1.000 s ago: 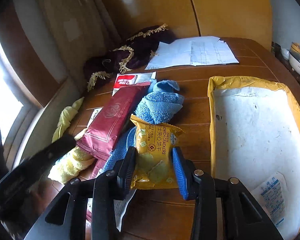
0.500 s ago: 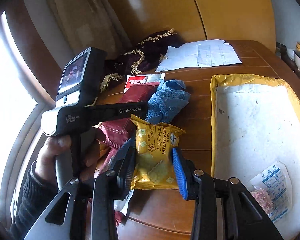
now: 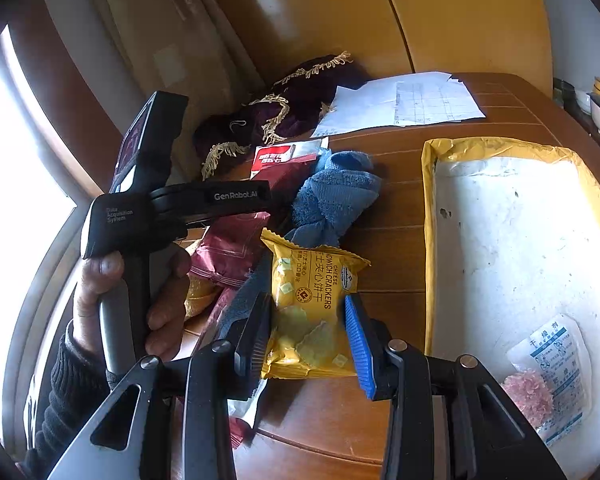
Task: Organize soft objects
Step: 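Lift the cracker packet with the right gripper while the left gripper grasps the red wrapper, then place the cracker packet and red wrapper into the white box, opening both grippers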
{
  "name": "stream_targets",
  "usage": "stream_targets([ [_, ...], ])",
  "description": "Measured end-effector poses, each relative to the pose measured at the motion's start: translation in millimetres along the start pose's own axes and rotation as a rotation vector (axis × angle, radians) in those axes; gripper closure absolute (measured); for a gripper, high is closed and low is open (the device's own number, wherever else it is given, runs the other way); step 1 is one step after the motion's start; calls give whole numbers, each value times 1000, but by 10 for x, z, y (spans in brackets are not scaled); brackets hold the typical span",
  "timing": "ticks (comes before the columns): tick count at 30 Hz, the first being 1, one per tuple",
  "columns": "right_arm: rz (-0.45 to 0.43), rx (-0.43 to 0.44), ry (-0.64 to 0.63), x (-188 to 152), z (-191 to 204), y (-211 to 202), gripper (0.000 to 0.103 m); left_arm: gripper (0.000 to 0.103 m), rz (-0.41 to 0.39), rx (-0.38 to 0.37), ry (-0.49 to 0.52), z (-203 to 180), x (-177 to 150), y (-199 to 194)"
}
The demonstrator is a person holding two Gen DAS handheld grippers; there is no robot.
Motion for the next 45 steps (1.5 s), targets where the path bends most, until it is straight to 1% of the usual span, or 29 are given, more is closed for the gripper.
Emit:
stream_targets([
  [2, -5, 3, 5, 1, -10, -19, 65, 51, -24, -29, -34, 53, -20, -110],
  [6, -17, 19, 18, 14, -27, -64, 65, 51, -119, -115, -100, 111, -148, -464],
  [8, -27, 31, 18, 19, -22, -97, 65, 51, -163, -145, -126, 118, -235, -647],
  [11, -51, 58, 14, 16, -26, -174, 65, 51, -217, -162, -145, 78, -355, -877],
  [14, -80, 97, 29, 25, -72, -282, 65, 51, -248, -234, -154, -52, -434, -1086],
  [16, -94, 119, 42, 54, -129, -365, 65, 51, -254, -278, -156, -186, -457, -1195],
  [18, -122, 112, 55, 111, -236, -484, 65, 51, -247, -337, -156, -344, -455, -1263],
  [22, -178, 41, 68, 218, -545, -668, 65, 51, -190, -473, -129, -764, -398, -1270],
  [26, -179, -70, 98, 288, -1013, -630, 65, 51, -163, -523, -99, -1219, -310, -1113],
  [28, -156, -131, 125, 288, -1263, -514, 65, 51, -138, -529, -88, -1431, -281, -941],
  [30, -114, -186, 186, 242, -1511, -395, 65, 51, -98, -515, -68, -1611, -269, -716],
  [32, -70, -208, 241, 190, -1688, -267, 64, 51, -74, -482, -19, -1757, -276, -493],
  [33, -53, -207, 261, 163, -1747, -221, 64, 51, -59, -455, -15, -1790, -276, -367],
  [34, -36, -192, 282, 141, -1783, -193, 64, 51, -35, -429, -15, -1804, -284, -241],
  [35, -40, -185, 287, 131, -1795, -214, 64, 51, -5, -412, -23, -1799, -291, -126],
  [37, -52, -210, 269, 137, -1749, -239, 64, 51, 51, -394, -52, -1769, -311, 66],
  [38, -46, -221, 265, 131, -1731, -228, 64, 51, 67, -386, -57, -1756, -337, 119],
  [40, -31, -219, 270, 112, -1738, -194, 64, 51, 87, -357, -50, -1753, -386, 203],
  [41, -25, -222, 273, 102, -1736, -183, 62, 51, 96, -350, -32, -1782, -415, 215],
  [43, -26, -230, 281, 86, -1737, -185, 61, 50, 96, -341, 28, -1854, -446, 185],
  [44, -29, -230, 287, 89, -1733, -183, 61, 50, 98, -350, 37, -1872, -455, 164],
  [45, -36, -229, 293, 97, -1742, -190, 60, 47, 100, -371, 35, -1869, -449, 144],
])
Point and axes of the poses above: each gripper's, at about its wrist camera, not at the fingertips, and y roughly the way its jaws point, z to its left, x to its top, the point moved 3 cm from there along y, roughly the way its jaws point, and after that the axes turned 5 degrees about -x, right-handed, at the moved point
